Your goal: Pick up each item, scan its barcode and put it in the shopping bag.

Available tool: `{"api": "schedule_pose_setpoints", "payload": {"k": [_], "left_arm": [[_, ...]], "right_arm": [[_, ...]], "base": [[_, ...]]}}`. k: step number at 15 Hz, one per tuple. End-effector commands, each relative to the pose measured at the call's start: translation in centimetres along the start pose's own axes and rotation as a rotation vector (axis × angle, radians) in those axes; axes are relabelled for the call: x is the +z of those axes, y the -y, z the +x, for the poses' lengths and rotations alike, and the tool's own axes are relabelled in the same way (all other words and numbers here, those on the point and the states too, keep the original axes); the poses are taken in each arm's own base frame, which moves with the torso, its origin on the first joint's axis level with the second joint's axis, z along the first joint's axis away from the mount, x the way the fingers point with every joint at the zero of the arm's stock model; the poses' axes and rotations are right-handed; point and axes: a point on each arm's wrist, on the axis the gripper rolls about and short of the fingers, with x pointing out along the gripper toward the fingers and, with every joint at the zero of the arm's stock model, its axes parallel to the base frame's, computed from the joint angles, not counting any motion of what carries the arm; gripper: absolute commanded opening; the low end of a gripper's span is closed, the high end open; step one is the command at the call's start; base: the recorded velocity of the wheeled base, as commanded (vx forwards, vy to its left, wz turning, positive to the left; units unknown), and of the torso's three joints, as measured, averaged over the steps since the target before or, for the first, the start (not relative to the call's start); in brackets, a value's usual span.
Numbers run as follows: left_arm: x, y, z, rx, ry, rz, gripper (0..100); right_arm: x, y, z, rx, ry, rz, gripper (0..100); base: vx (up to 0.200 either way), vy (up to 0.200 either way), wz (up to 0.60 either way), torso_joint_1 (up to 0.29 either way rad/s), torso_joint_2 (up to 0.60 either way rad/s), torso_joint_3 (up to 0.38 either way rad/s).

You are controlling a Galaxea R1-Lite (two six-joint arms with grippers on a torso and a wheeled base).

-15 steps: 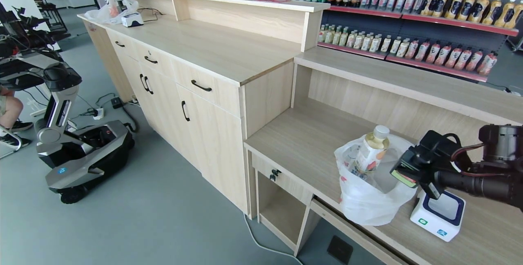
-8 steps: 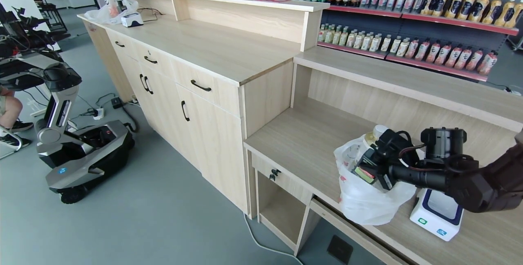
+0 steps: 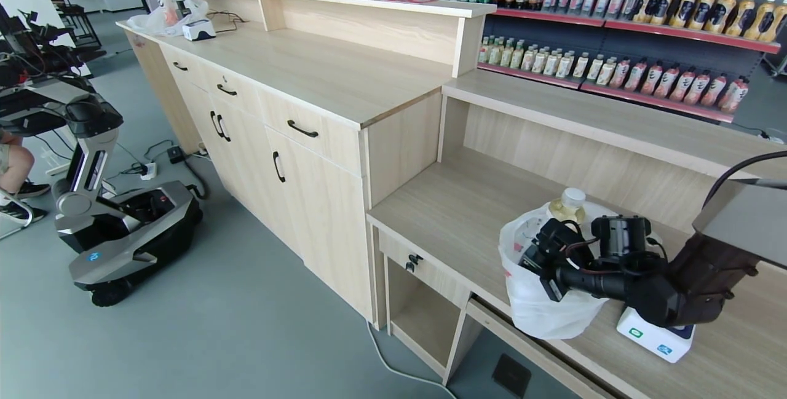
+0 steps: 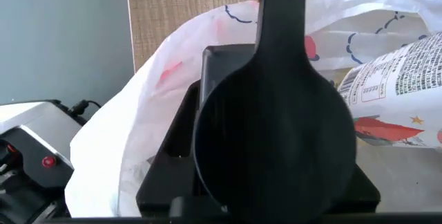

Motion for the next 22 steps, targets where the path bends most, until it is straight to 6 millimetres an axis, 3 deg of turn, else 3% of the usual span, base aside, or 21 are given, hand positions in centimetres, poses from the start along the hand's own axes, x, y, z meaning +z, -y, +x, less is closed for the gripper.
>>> {"api": "schedule_pose_setpoints", "payload": {"k": [1,5,6,10,12,14,16,17,18,19,20,22], "left_arm": [[0.0,0.0,0.0,0.000,0.001,-0.001,100],[0.0,0.0,0.0,0.000,0.001,-0.001,100],[0.0,0.0,0.0,0.000,0.001,-0.001,100],[0.0,0.0,0.0,0.000,0.001,-0.001,100],[0.0,0.0,0.0,0.000,0.001,-0.001,100],[0.0,0.0,0.0,0.000,0.001,-0.001,100],[0.0,0.0,0.0,0.000,0.001,-0.001,100],[0.0,0.0,0.0,0.000,0.001,-0.001,100],[0.0,0.0,0.0,0.000,0.001,-0.001,100],[0.0,0.0,0.0,0.000,0.001,-0.001,100],[0.0,0.0,0.0,0.000,0.001,-0.001,100],[0.0,0.0,0.0,0.000,0.001,-0.001,100]], "right_arm": [[-0.6,0.1,0.5,0.002,-0.013,0.007,0],[-0.9,0.9,0.7,-0.018,-0.015,0.025,0],[-1.0,1.1,0.7,-0.022,-0.017,0.032,100],[-1.2,1.7,-0.2,-0.042,-0.022,0.083,100],[1.2,2.5,-1.8,-0.080,0.044,0.135,100],[5.7,2.9,-4.8,-0.098,0.130,0.148,100],[8.1,2.9,-7.8,-0.108,0.150,0.112,100],[8.7,2.9,-8.8,-0.122,0.163,0.093,100],[9.5,2.6,-11.4,-0.150,0.180,0.046,100],[9.4,2.4,-12.5,-0.163,0.184,0.040,100],[9.1,1.9,-14.9,-0.201,0.195,0.029,100],[8.8,2.8,-17.7,-0.340,0.166,-0.041,100]], "base": [[0.000,0.000,0.00,0.000,0.00,0.000],[0.000,0.000,0.00,0.000,0.00,0.000],[0.000,0.000,0.00,0.000,0.00,0.000],[0.000,0.000,0.00,0.000,0.00,0.000],[0.000,0.000,0.00,0.000,0.00,0.000],[0.000,0.000,0.00,0.000,0.00,0.000],[0.000,0.000,0.00,0.000,0.00,0.000],[0.000,0.000,0.00,0.000,0.00,0.000],[0.000,0.000,0.00,0.000,0.00,0.000],[0.000,0.000,0.00,0.000,0.00,0.000],[0.000,0.000,0.00,0.000,0.00,0.000],[0.000,0.000,-0.30,0.001,0.00,-0.001]]}}
